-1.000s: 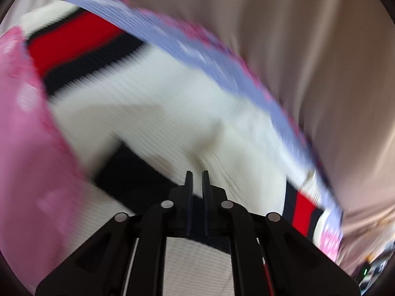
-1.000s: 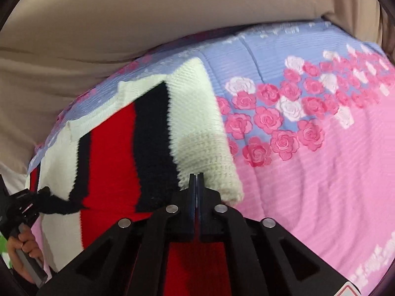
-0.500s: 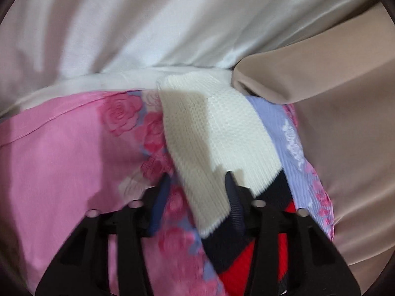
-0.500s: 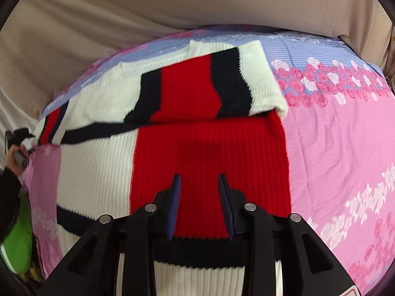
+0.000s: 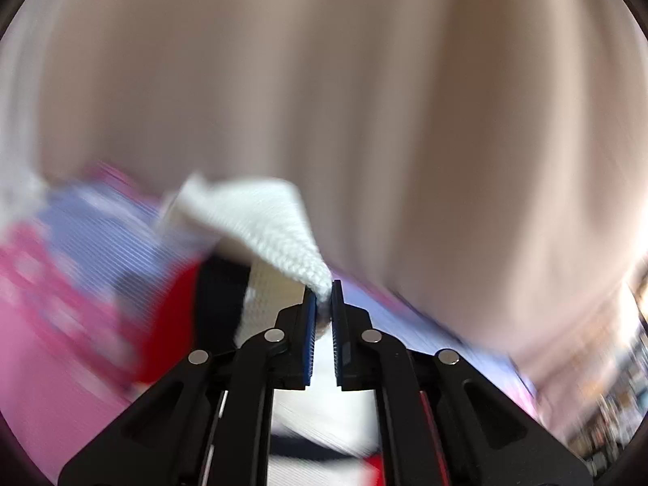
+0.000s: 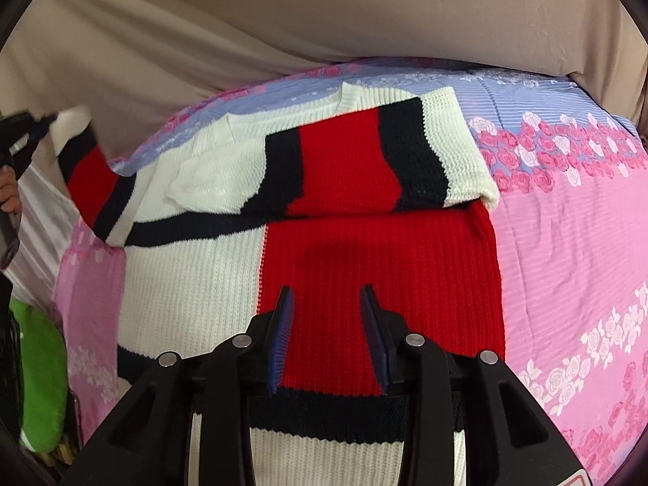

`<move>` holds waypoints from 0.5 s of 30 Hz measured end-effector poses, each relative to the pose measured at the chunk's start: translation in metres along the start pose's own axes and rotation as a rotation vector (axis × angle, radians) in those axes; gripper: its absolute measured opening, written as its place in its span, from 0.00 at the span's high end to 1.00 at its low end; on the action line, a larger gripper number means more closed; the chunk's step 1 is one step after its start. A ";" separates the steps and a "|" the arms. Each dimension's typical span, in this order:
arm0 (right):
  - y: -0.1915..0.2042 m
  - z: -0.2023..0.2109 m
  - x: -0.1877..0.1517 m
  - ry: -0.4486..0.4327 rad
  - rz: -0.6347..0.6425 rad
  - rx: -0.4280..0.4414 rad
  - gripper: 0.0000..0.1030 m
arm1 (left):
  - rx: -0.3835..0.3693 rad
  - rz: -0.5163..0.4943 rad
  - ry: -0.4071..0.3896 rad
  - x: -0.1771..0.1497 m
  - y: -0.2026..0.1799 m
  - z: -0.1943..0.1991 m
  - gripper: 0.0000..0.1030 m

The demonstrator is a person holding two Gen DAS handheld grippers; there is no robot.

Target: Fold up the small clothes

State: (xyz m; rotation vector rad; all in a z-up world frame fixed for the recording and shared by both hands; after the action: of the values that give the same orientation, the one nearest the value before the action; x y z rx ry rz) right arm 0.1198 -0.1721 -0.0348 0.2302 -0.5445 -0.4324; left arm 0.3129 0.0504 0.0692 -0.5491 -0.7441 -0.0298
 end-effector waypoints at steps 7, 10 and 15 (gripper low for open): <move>-0.043 -0.008 0.005 -0.018 -0.048 0.023 0.59 | 0.025 0.147 0.364 -0.175 -0.041 -0.088 0.78; -0.057 -0.012 0.013 -0.010 -0.055 0.038 0.57 | 0.086 0.254 0.308 -0.178 -0.005 -0.073 0.59; -0.052 -0.029 0.044 -0.039 -0.030 0.100 0.47 | 0.217 0.463 0.198 -0.136 0.077 -0.060 0.50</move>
State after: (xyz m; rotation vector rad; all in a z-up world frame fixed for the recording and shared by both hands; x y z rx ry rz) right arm 0.1515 -0.2351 -0.0558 0.3267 -0.6024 -0.4396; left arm 0.2669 0.0648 -0.0906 -0.4913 -0.4074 0.4167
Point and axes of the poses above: each gripper's, at about its wrist camera, not at the fingertips, and z roughly against the way its jaws point, y to its left, x to its top, the point moved 4 cm from there along -z, roughly the way its jaws point, and after that the axes turned 6 degrees about x, right-handed, at the moved point
